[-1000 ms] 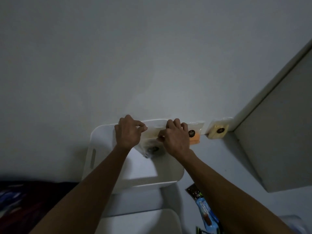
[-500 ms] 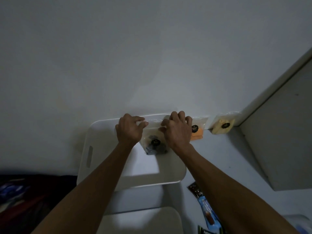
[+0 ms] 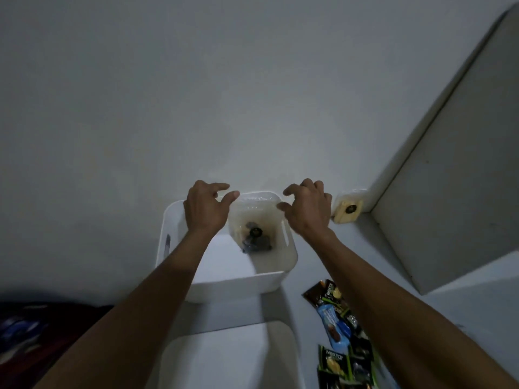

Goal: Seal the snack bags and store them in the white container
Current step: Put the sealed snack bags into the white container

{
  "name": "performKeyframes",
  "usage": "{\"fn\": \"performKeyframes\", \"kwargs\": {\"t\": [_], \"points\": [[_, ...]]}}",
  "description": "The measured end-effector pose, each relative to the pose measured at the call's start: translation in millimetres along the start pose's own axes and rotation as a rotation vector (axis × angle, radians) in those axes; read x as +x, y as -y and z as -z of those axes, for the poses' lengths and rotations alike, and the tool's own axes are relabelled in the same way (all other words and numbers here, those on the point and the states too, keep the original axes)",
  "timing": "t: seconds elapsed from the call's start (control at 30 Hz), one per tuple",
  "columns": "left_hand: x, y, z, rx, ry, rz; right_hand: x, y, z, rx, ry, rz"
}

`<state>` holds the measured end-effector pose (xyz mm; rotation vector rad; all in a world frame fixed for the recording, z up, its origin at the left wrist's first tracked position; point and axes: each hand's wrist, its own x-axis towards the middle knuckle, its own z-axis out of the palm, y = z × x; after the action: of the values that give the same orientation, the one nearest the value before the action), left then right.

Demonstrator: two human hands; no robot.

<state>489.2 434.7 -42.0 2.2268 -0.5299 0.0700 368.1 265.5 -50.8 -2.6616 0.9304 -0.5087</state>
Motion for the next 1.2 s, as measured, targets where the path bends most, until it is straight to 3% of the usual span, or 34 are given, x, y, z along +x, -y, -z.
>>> {"fn": "performKeyframes", "kwargs": {"t": [0.23, 0.5, 0.67, 0.97, 1.2], "points": [[-50.9, -46.4, 10.7, -0.072, 0.019, -0.092, -36.7, -32.3, 81.5, 0.052, -0.043, -0.102], [-79.9, -94.7, -61.0, -0.031, 0.098, -0.214, -35.2, -123.9, 106.6, 0.001, -0.072, -0.213], [-46.9, -115.3, -157.4, 0.124, 0.17, -0.202, 26.1, -204.1, 78.4, -0.038, -0.001, -0.232], [-7.5, -83.9, -237.9, 0.314, 0.154, -0.117, 96.7, -268.5, 7.4, -0.099, 0.098, -0.076], [0.9, -80.7, -269.6, 0.487, 0.167, -0.171, 117.7, -293.5, -45.2, -0.131, 0.013, 0.054]]}}
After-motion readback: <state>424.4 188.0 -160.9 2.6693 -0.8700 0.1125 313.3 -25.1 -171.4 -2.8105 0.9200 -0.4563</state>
